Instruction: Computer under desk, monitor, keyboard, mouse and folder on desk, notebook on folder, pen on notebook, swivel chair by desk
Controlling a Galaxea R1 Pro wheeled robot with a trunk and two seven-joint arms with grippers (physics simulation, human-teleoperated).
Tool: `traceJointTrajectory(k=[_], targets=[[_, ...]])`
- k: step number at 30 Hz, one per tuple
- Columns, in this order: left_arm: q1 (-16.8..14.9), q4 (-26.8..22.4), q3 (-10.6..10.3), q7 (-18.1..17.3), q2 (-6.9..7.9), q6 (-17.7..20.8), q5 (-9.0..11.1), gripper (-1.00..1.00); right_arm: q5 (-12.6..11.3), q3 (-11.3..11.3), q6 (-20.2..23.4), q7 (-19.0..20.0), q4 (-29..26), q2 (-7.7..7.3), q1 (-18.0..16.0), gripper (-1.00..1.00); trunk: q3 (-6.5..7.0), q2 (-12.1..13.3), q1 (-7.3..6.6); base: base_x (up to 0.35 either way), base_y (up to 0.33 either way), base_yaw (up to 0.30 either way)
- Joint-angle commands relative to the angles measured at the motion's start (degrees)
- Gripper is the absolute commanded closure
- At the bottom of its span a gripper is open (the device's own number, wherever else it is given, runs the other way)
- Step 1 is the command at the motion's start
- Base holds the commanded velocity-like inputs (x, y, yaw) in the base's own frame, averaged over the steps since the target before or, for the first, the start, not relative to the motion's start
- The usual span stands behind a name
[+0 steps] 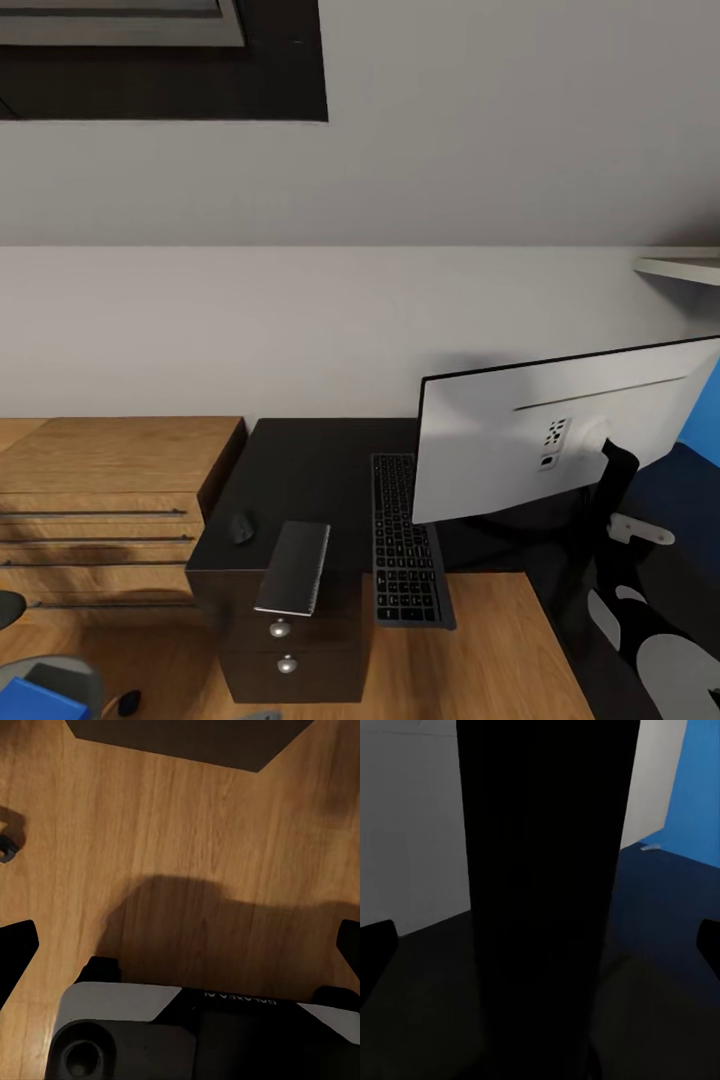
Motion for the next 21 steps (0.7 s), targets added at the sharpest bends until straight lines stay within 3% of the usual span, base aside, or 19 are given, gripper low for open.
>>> traceJointTrajectory(k=[1, 21], targets=[[0.0, -0.1, -0.3, 0.6, 0.07, 0.1, 0.6, -1.0, 0.2, 0.0, -0.1, -0.3, 0.1, -0.01, -0.1, -1.0, -0.07, 0.0, 0.01, 0.029, -0.023, 0.0], [0.0, 0.2, -0.6, 0.6, 0.07, 0.1, 0.6, -1.0, 0.2, 0.0, -0.1, -0.3, 0.1, -0.17, -0.1, -1.0, -0.07, 0.0, 0.01, 0.047, -0.012, 0.0]])
